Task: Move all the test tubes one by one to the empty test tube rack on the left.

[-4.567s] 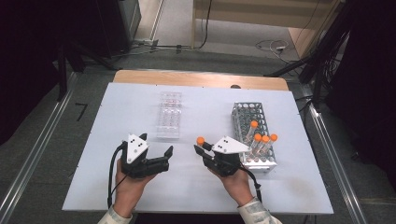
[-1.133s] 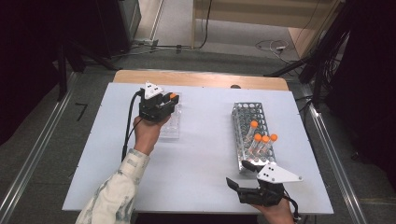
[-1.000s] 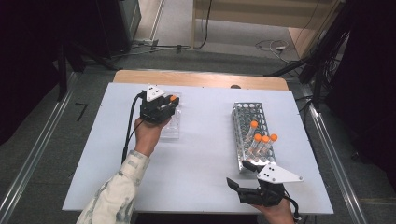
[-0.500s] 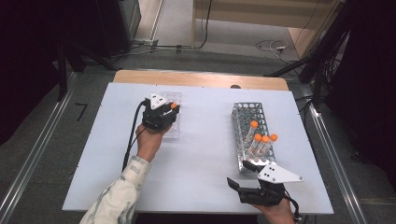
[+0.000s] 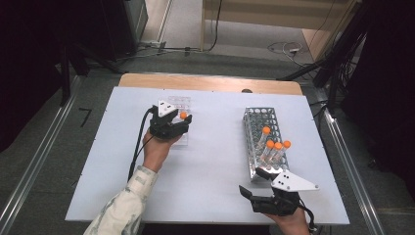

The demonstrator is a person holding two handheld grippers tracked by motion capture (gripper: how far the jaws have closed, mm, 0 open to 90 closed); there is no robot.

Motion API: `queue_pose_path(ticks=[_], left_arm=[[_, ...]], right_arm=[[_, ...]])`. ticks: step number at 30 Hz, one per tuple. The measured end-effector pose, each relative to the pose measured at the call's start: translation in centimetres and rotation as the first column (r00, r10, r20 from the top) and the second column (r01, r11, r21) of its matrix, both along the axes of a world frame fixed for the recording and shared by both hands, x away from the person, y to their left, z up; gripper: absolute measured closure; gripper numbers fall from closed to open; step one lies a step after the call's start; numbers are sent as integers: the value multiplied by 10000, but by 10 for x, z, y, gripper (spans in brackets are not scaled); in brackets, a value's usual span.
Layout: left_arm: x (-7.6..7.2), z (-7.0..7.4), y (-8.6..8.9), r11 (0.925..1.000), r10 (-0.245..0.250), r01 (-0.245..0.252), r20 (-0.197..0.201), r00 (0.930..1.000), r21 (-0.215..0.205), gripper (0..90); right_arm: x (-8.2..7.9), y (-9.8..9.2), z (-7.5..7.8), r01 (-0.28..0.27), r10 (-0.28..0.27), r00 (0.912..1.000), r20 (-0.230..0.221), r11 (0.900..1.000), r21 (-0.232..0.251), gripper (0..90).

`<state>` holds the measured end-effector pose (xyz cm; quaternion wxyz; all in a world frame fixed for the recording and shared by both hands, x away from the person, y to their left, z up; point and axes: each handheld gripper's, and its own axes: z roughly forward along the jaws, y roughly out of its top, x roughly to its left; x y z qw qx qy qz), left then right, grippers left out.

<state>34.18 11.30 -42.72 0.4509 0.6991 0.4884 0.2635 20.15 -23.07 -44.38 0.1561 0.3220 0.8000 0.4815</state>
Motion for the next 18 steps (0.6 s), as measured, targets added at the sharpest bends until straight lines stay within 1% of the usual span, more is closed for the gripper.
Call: queue_pose_path(ticks=[1, 2, 3, 4, 6, 9, 11, 15, 18], left_arm=[[-1, 0, 0, 9997, 192, -192, 12, 9998, 123, 341], [-3, 1, 0, 9994, 281, -282, 43, 9996, 181, 282], [-5, 1, 1, 9990, 386, -387, 23, 9993, 206, 246], [-6, 1, 1, 9988, 468, -469, 36, 9989, 141, 219], [-10, 3, 4, 9992, 400, -399, 81, 9992, -68, 209], [-17, 5, 7, 9990, 369, -364, 192, 9991, -243, 199], [-22, 8, 9, 9991, 340, -333, 292, 9990, -265, 198], [-33, 9, 13, 9987, 253, -233, 442, 9987, -453, 198], [-40, 7, 15, 9990, 114, -96, 400, 9991, -447, 188]], right_arm=[[0, -1, 0, 19, -19, 10000, 21, 10000, -8, 200], [1, -2, 0, 55, -55, 10000, 30, 10000, 13, 200], [1, -3, 0, 104, -104, 9999, 8, 9999, 21, 200], [1, -4, 0, 130, -130, 9999, 50, 9999, 12, 200], [2, -7, 0, 259, -259, 9997, 23, 9997, 23, 201], [3, -13, 0, 444, -444, 9990, 53, 9990, 80, 202], [4, -17, 1, 583, -583, 9983, 68, 9982, 114, 203], [7, -27, 1, 907, -909, 9958, 123, 9958, 149, 205], [9, -35, 2, 1249, -1252, 9919, 223, 9921, 127, 207]])
